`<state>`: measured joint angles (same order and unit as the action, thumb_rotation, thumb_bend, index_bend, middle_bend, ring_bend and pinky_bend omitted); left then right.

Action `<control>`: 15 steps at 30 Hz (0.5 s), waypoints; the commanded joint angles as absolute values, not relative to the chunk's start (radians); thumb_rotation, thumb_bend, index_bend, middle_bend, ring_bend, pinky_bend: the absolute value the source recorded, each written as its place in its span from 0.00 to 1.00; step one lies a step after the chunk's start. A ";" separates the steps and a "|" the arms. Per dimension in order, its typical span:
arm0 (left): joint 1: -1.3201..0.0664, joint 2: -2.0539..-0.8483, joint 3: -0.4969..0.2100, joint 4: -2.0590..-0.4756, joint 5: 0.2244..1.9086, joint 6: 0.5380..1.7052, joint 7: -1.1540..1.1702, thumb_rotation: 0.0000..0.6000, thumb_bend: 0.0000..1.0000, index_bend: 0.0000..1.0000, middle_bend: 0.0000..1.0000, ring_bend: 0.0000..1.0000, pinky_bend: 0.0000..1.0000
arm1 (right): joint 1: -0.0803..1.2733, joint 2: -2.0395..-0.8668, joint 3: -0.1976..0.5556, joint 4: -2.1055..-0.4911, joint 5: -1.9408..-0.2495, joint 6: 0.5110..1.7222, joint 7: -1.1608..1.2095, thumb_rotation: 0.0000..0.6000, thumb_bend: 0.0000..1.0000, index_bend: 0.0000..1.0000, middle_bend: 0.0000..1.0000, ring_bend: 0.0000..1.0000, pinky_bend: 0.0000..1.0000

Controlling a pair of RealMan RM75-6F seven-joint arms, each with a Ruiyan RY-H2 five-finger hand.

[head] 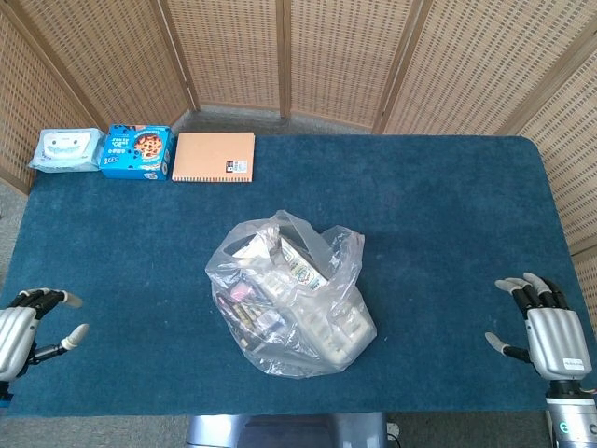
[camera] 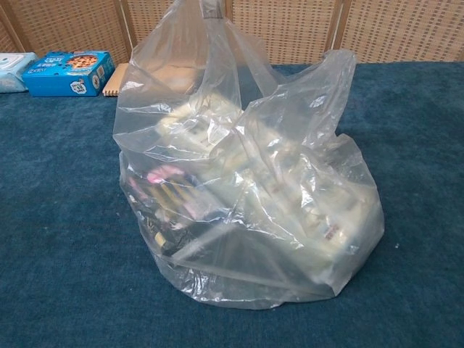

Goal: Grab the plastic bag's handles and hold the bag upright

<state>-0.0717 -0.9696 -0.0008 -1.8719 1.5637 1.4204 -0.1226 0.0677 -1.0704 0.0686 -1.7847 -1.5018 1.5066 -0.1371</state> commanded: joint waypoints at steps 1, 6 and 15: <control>-0.105 -0.963 -0.007 -1.893 1.560 1.374 -0.156 0.00 0.17 0.41 0.42 0.31 0.23 | 0.065 -1.071 0.068 -1.780 -1.498 1.508 -0.132 0.91 0.16 0.26 0.27 0.17 0.13; -0.162 -0.958 -0.019 -1.923 1.559 1.300 -0.201 0.00 0.17 0.41 0.42 0.31 0.23 | 0.062 -1.068 0.069 -1.773 -1.497 1.509 -0.123 0.91 0.16 0.26 0.27 0.17 0.13; -0.272 -0.968 -0.069 -1.956 1.526 1.182 -0.278 0.00 0.17 0.41 0.42 0.31 0.23 | 0.061 -1.073 0.072 -1.761 -1.493 1.510 -0.107 0.91 0.16 0.26 0.27 0.17 0.13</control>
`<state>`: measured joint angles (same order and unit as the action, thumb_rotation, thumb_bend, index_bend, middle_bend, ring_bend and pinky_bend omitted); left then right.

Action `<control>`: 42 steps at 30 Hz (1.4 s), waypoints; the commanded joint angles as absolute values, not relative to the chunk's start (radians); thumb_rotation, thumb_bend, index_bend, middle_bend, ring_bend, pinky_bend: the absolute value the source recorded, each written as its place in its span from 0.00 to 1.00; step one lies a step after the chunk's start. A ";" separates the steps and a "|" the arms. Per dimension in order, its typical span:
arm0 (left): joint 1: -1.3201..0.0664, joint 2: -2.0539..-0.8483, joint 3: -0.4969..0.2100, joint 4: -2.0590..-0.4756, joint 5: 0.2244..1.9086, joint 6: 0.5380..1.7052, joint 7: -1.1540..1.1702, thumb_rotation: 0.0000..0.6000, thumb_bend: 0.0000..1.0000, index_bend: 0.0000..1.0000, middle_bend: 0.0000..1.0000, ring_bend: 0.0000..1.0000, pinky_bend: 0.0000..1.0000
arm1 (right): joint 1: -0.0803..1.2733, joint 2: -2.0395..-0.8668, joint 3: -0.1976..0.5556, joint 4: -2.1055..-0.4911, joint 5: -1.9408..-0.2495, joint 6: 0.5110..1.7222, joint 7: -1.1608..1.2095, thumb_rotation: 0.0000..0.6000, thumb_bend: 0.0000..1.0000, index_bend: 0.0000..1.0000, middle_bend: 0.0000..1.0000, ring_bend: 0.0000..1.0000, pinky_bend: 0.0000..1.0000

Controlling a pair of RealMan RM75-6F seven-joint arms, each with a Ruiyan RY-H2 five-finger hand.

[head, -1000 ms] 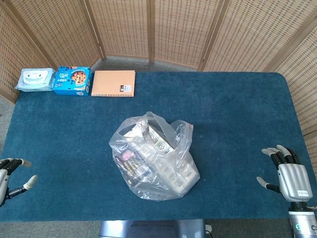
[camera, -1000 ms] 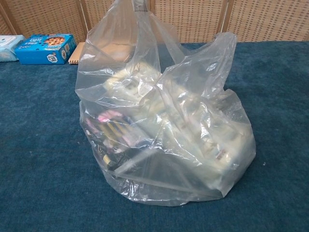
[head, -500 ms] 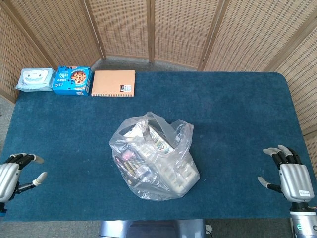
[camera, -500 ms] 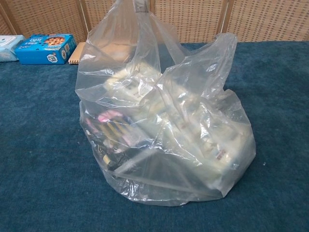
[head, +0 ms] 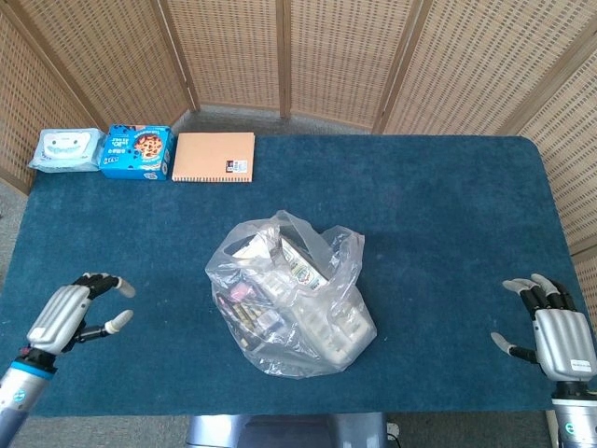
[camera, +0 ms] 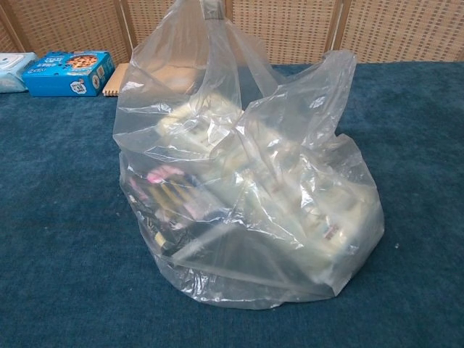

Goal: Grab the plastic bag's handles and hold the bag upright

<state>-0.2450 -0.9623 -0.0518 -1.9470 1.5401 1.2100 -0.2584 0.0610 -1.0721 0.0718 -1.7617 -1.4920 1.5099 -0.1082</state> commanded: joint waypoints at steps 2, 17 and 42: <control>-0.302 -0.974 -0.082 -1.970 1.513 1.145 -0.314 0.00 0.16 0.40 0.40 0.31 0.23 | 0.061 -1.073 0.071 -1.760 -1.496 1.510 -0.105 0.91 0.16 0.26 0.27 0.17 0.13; -0.577 -1.092 -0.199 -2.013 1.349 0.826 -0.502 0.00 0.16 0.30 0.30 0.22 0.23 | 0.052 -1.075 0.070 -1.729 -1.502 1.521 -0.054 0.90 0.16 0.26 0.27 0.17 0.13; -0.663 -1.141 -0.247 -1.969 1.207 0.782 -0.541 0.00 0.16 0.20 0.22 0.13 0.19 | 0.040 -1.068 0.074 -1.706 -1.500 1.532 -0.010 0.91 0.16 0.25 0.27 0.16 0.13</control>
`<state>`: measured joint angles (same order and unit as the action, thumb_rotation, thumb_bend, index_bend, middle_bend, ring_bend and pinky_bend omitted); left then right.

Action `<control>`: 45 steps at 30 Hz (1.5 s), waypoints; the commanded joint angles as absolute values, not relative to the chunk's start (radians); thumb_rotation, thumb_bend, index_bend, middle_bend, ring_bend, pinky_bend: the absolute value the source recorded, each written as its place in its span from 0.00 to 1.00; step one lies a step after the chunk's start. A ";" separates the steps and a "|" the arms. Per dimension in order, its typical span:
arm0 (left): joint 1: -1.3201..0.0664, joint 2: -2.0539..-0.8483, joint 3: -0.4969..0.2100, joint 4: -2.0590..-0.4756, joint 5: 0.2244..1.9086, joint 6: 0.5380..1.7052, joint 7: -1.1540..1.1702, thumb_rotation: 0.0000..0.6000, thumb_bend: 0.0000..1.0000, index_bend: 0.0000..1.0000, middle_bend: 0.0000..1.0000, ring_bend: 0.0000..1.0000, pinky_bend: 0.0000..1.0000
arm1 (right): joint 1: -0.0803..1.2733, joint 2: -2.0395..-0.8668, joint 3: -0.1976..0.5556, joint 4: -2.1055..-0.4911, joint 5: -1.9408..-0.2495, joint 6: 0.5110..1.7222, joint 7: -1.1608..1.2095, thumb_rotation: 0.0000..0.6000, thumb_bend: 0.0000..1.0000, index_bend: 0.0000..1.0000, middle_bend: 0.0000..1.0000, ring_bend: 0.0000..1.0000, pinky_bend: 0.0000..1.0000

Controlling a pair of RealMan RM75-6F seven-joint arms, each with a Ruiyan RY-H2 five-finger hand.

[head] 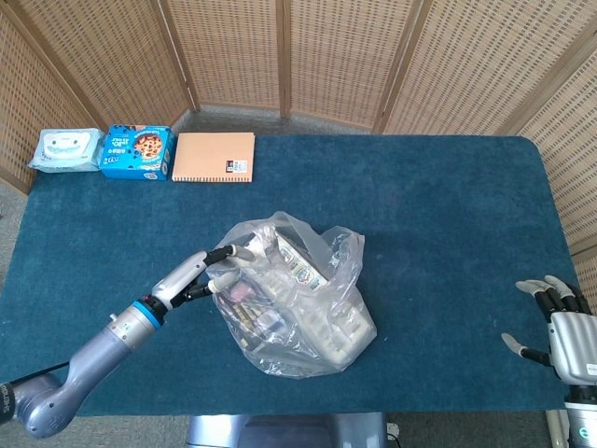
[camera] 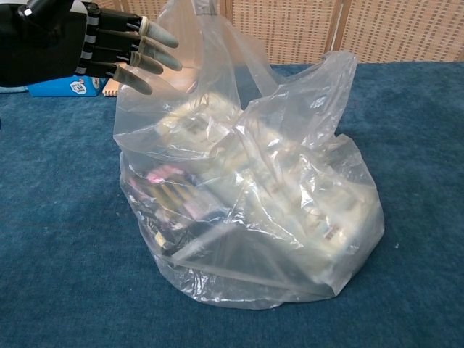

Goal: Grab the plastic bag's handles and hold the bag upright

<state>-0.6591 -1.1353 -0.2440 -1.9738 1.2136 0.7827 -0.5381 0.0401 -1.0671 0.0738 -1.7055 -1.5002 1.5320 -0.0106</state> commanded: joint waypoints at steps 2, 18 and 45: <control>-0.668 -1.149 -0.253 -1.961 1.197 0.779 -0.548 0.00 0.16 0.20 0.22 0.13 0.19 | 0.039 -1.069 0.073 -1.707 -1.500 1.533 -0.010 0.91 0.16 0.25 0.27 0.17 0.13; -0.777 -1.246 -0.326 -1.887 1.075 0.702 -0.567 0.00 0.16 0.20 0.22 0.13 0.19 | 0.013 -1.052 0.072 -1.714 -1.498 1.566 0.002 0.91 0.16 0.24 0.27 0.16 0.13; -0.762 -1.489 -0.678 -1.706 0.935 0.392 -1.169 0.00 0.17 0.32 0.33 0.39 0.47 | -0.011 -1.031 0.073 -1.719 -1.501 1.590 0.022 0.91 0.16 0.24 0.27 0.16 0.13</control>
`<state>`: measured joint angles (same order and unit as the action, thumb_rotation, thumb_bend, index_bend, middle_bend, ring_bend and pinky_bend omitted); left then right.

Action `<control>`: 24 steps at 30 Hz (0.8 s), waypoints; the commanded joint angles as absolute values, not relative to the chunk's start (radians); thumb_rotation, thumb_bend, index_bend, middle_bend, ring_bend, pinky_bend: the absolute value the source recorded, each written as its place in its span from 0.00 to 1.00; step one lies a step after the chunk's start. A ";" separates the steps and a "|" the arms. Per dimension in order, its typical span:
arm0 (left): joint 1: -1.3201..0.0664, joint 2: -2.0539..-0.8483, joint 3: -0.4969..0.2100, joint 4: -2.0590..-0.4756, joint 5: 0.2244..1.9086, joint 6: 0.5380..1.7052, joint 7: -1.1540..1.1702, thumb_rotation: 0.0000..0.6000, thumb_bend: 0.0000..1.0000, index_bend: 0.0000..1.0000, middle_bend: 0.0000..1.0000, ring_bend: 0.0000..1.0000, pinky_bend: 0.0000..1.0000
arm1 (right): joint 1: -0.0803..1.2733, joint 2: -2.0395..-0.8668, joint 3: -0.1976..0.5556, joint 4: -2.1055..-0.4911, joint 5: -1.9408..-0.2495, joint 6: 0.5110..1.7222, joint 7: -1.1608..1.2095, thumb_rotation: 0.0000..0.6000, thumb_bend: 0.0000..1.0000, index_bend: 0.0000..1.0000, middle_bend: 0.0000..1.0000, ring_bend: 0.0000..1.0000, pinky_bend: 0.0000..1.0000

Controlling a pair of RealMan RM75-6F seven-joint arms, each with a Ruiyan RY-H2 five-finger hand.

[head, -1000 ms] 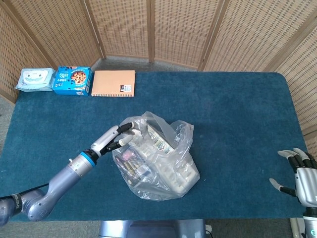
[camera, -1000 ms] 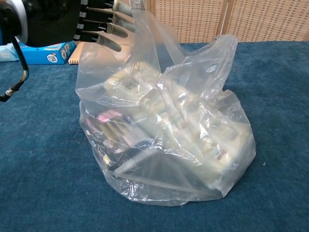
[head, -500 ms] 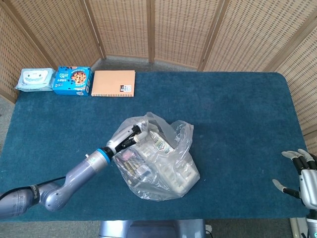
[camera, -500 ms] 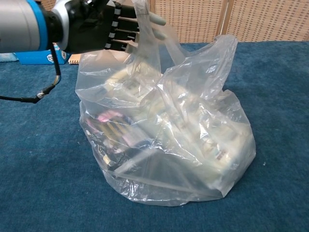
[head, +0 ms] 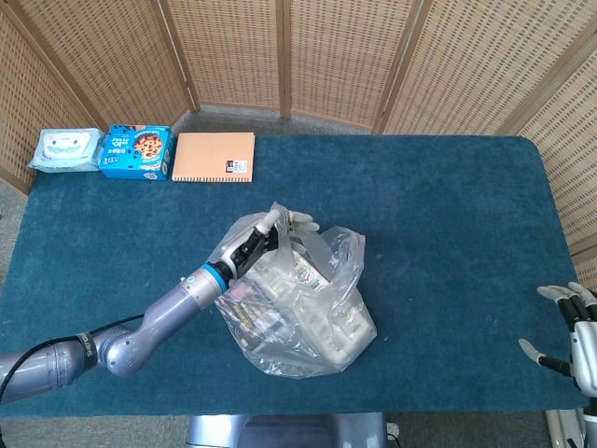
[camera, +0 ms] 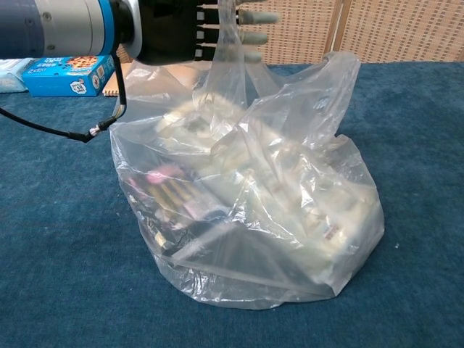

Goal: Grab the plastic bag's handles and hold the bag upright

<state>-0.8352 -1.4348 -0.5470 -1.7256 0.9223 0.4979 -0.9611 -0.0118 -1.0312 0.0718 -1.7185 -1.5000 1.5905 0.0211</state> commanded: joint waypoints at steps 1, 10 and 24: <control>-0.745 -1.495 -0.698 -1.703 0.955 0.368 -1.199 0.00 0.17 0.34 0.34 0.42 0.50 | -0.011 -1.030 0.073 -1.719 -1.501 1.588 0.023 0.91 0.16 0.24 0.27 0.16 0.13; -0.613 -1.499 -0.827 -1.715 1.037 0.220 -1.317 0.00 0.24 0.46 0.46 0.55 0.63 | 0.008 -1.027 0.078 -1.722 -1.510 1.565 0.030 0.91 0.16 0.24 0.27 0.16 0.13; -0.430 -1.431 -0.948 -1.789 1.069 0.117 -1.259 0.00 0.25 0.46 0.47 0.55 0.63 | 0.193 -1.145 0.136 -1.637 -1.659 1.470 0.186 0.90 0.14 0.26 0.29 0.18 0.17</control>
